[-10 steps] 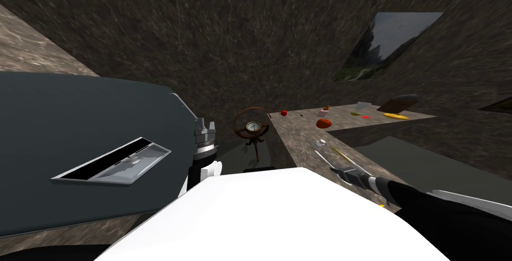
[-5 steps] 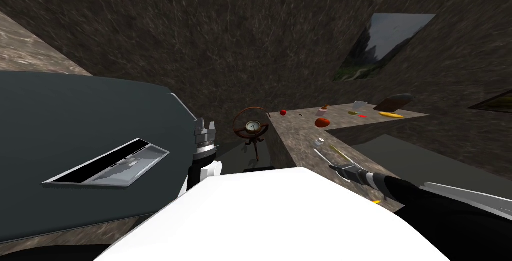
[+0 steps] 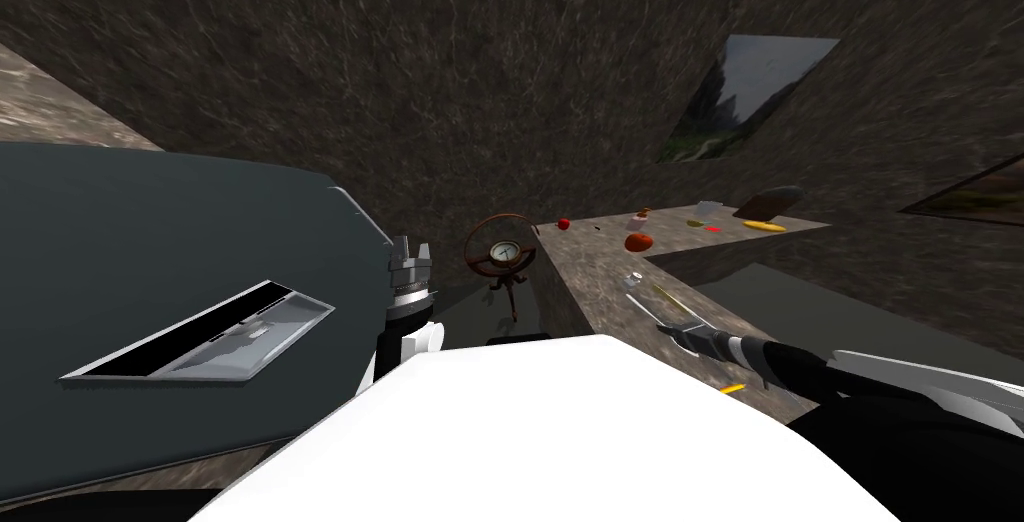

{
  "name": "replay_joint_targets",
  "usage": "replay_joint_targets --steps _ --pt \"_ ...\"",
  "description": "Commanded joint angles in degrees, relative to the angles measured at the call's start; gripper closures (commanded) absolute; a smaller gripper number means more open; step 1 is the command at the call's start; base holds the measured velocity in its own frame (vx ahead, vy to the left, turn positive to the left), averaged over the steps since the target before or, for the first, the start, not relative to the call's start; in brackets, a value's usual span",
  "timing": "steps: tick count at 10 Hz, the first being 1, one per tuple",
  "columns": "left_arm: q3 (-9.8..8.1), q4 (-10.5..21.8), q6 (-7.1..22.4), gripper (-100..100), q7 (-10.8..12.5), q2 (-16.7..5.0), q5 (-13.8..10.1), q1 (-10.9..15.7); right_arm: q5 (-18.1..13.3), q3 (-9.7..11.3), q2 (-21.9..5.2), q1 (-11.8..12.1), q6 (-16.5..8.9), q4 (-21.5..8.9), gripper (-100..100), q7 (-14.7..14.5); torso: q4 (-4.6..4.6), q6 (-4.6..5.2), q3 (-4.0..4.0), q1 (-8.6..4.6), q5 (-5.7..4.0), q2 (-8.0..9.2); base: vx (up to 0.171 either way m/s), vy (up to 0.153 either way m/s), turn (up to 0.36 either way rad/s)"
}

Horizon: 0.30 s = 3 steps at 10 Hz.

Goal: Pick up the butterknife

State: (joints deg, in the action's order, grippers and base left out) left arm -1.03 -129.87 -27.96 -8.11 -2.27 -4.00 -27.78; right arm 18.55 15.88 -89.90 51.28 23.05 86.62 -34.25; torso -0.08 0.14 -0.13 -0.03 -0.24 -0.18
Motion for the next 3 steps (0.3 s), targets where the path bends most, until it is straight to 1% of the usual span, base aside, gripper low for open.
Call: replay_joint_targets --steps 1,2,3 --pt "0.00 0.00 0.00 0 0.00 0.00 0.00 0.00 -1.15 -0.32 -0.14 -0.12 -0.02 -0.09 100 1.78 0.00 0.00 0.00 0.00 0.00 0.00 -0.019 0.010 -0.036" --pt "0.00 0.00 0.00 0 0.00 0.00 0.00 0.00 -0.82 -0.23 -0.17 -0.10 0.00 -0.11 100 1.16 -0.01 -0.01 -0.01 -0.01 -0.02 -0.01 -0.008 0.003 -0.005" --pt "0.00 0.00 0.00 0 0.00 0.00 0.00 0.00 -0.88 -0.24 -0.18 -0.11 -0.01 -0.13 0 1.39 -0.02 -0.02 -0.03 -0.04 -0.04 -0.05 0.000 0.000 0.000"
